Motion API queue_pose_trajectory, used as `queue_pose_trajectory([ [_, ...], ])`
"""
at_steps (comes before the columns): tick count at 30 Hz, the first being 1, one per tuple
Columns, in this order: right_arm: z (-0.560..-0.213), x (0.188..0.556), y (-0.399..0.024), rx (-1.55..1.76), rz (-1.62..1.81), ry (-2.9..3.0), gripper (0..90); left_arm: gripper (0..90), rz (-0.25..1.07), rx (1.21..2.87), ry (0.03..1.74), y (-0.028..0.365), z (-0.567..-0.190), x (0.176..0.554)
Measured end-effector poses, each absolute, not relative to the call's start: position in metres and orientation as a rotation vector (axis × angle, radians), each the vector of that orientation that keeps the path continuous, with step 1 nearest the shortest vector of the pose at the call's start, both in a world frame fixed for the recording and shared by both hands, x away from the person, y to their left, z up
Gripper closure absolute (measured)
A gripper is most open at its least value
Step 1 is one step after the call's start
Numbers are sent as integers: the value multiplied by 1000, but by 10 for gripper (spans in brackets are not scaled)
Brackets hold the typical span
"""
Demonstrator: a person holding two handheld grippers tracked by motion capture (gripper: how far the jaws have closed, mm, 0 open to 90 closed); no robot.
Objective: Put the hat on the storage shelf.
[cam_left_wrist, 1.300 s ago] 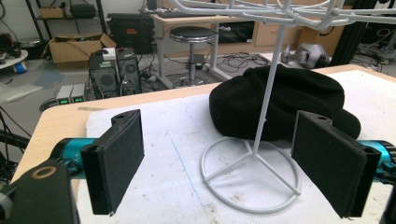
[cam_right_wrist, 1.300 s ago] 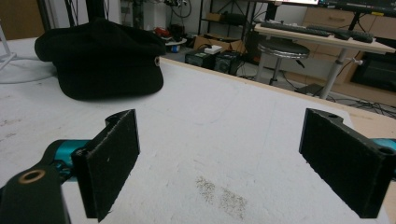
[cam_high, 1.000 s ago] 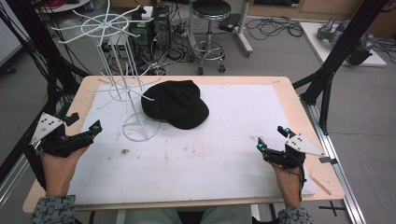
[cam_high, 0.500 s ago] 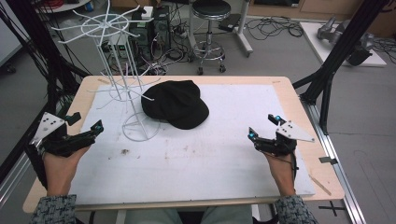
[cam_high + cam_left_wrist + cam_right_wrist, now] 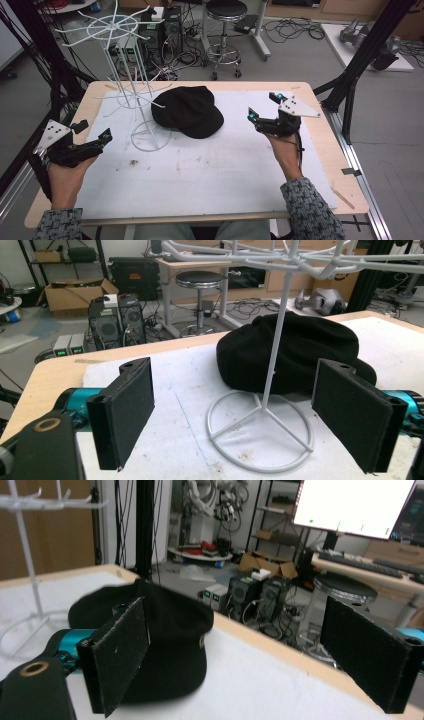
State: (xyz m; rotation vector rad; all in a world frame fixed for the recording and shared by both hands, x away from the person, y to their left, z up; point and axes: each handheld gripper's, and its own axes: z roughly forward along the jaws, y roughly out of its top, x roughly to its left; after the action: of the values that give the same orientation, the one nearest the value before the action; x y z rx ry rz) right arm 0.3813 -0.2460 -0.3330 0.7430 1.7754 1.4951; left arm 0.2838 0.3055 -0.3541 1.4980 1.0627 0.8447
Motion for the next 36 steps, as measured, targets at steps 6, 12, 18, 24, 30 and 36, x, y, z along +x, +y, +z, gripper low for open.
queue_pose_trajectory([
  [6,-319,410,-224,747,1510,1814,115,174,846,1484,1071,310,-354,283],
  [12,-310,431,-200,723,1542,1804,115,175,846,1477,1061,311,-351,282],
  [18,-307,449,-172,695,1587,1788,115,174,839,1463,1061,313,-351,282],
  [24,-307,467,-141,673,1635,1788,115,174,830,1457,1056,312,-351,284],
  [30,-321,487,-109,650,1645,1834,115,174,829,1446,1053,314,-350,284],
  [36,-344,502,-88,679,1629,1905,118,174,826,1439,1052,315,-350,283],
])
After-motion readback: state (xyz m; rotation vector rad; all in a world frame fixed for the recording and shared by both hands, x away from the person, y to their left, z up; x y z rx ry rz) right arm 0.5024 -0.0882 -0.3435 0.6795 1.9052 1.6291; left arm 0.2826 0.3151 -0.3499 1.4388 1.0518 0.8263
